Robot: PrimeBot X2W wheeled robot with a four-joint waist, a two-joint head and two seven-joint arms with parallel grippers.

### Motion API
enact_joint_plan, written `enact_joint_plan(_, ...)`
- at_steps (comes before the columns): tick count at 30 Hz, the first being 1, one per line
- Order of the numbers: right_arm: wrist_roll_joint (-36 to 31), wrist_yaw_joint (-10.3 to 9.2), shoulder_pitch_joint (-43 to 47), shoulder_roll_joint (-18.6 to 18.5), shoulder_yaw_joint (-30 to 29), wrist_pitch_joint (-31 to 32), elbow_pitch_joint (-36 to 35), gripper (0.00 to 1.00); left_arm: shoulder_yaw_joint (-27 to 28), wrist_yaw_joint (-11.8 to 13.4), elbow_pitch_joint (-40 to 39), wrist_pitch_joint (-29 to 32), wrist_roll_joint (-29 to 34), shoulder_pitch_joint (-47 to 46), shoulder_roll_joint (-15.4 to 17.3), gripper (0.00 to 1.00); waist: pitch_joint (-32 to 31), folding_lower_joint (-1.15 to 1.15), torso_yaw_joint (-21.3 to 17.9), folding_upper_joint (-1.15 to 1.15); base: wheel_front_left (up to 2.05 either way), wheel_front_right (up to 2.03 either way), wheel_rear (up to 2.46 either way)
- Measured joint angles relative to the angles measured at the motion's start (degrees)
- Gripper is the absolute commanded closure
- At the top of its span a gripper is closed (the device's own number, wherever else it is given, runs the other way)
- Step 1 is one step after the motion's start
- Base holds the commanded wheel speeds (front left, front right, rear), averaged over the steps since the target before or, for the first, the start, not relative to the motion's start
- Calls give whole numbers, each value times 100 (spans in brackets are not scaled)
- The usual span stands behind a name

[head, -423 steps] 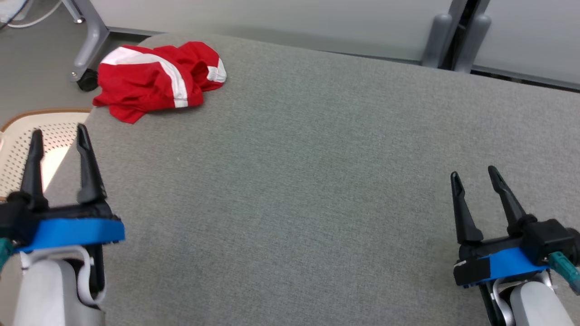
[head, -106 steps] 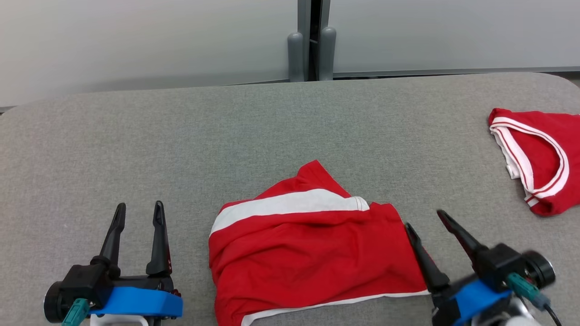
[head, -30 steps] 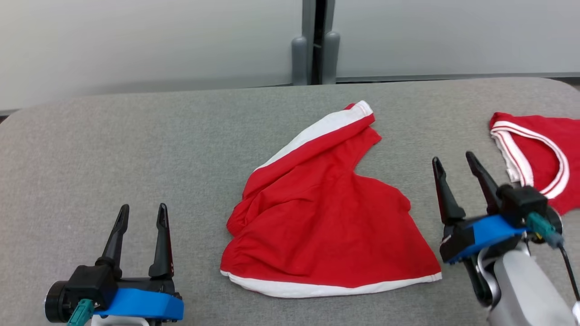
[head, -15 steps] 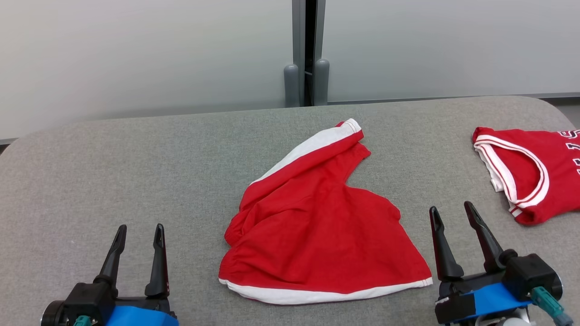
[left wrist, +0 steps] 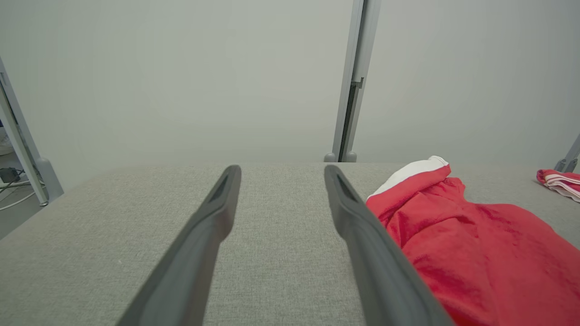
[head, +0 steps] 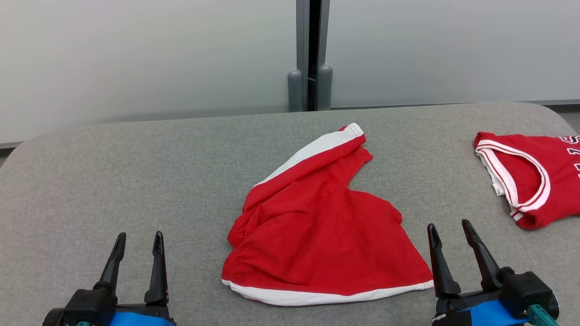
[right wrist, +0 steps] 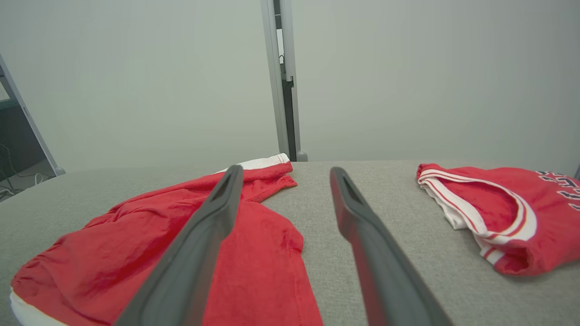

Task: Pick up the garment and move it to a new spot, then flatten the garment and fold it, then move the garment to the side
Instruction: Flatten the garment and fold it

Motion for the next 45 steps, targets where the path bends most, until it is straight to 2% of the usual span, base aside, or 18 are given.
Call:
enact_joint_plan(8,-143,0,-5,1,-131,0,527,0,-336,-111,205,0,3,-55,-1,0,27,0,-4,0,0,0,0)
enact_joint_plan(16,-300,0,-161,22,-131,0,1392,0,-973,-222,940,0,-52,-203,-2,0,112,1,-96,0,0,0,0)
enact_joint_plan(27,-364,0,-617,64,44,-1,2481,0,-1347,-322,1925,0,55,-538,12,0,272,1,-223,0,0,0,0)
enact_joint_plan(37,-335,0,-927,102,208,-1,3049,0,-1546,-335,2581,0,36,-848,57,0,399,1,-269,0,0,0,0)
enact_joint_plan(45,-304,0,-1056,122,233,-10,3448,0,-1902,-336,2672,0,-51,-936,49,0,465,1,-259,0,0,0,0)
